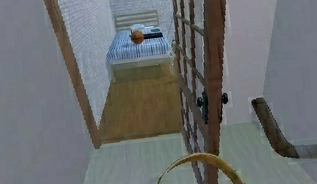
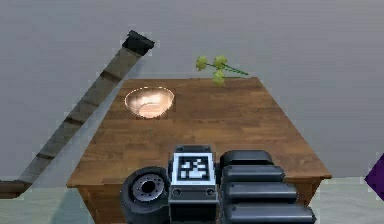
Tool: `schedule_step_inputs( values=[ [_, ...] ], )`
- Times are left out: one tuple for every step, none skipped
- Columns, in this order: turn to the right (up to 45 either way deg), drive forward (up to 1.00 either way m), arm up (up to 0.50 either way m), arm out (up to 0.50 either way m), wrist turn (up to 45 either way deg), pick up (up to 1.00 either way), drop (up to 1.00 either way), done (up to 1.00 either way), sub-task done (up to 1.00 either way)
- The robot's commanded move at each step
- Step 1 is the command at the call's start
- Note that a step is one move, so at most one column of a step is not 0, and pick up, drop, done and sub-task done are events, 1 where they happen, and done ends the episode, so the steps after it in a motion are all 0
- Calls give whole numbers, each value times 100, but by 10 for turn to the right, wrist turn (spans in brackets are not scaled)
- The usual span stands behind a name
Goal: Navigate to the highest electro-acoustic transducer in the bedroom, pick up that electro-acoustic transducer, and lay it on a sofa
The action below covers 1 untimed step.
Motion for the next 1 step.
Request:
schedule_step_inputs(
  values=[
    [-450,0,0,0,0,0,0,0,0]
  ],
)
